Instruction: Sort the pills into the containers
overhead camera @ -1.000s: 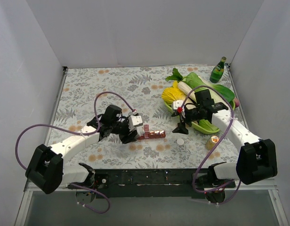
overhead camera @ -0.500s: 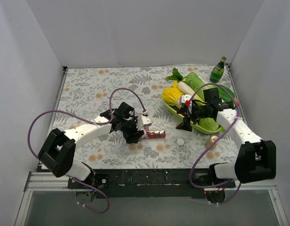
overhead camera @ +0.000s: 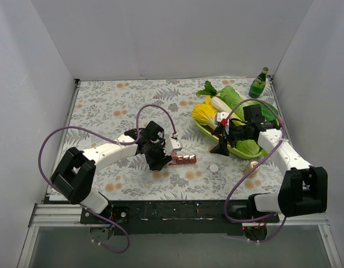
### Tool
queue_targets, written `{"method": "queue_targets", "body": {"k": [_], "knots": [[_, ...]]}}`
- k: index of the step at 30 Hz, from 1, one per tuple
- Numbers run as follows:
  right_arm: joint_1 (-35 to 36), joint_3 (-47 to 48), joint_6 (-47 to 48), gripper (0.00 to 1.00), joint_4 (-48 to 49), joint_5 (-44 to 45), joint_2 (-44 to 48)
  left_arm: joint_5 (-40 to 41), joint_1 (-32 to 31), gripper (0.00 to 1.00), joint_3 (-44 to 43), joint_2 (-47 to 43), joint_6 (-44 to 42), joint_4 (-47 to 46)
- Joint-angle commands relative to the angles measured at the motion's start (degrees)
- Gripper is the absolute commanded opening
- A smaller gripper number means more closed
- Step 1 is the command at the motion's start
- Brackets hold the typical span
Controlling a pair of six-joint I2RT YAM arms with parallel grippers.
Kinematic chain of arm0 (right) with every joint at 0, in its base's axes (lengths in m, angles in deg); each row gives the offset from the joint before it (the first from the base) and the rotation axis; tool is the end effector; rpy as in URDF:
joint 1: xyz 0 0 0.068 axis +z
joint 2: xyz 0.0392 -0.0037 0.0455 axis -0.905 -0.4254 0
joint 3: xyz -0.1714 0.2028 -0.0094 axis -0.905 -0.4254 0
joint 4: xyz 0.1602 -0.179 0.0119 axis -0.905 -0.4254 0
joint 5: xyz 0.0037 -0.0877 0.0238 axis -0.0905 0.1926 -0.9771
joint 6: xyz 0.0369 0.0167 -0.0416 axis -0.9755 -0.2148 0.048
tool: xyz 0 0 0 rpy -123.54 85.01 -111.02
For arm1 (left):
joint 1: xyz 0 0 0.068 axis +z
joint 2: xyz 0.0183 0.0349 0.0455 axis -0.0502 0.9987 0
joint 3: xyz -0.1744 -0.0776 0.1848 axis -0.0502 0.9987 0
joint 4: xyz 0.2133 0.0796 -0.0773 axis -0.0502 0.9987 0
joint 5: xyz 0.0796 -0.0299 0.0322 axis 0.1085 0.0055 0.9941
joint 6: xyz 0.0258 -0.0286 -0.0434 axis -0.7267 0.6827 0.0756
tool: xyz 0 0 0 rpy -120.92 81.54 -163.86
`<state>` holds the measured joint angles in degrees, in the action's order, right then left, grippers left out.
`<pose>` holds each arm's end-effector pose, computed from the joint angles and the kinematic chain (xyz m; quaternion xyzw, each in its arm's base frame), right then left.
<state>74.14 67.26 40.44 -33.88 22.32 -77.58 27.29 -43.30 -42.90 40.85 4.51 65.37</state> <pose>0.2298 0.0720 0.2506 -0.5737 0.6420 0.2999 0.4108 0.1936 -0.1821 0.1940 0.3044 0.9227 -0.2165 0.0957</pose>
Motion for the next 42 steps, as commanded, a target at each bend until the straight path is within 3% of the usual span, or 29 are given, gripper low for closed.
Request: {"method": "queue_targets", "body": {"k": [1,42], "knots": [[-0.45,0.77,0.82,0.92,-1.66,-2.23,-0.54,2.19,-0.71,0.00,-3.31,0.27,-0.43,0.97],[-2.82,2.18,4.68,0.92,-7.02,-4.61,-3.35,9.49,-4.66,0.00,-9.37,6.60,-1.58,6.95]]}}
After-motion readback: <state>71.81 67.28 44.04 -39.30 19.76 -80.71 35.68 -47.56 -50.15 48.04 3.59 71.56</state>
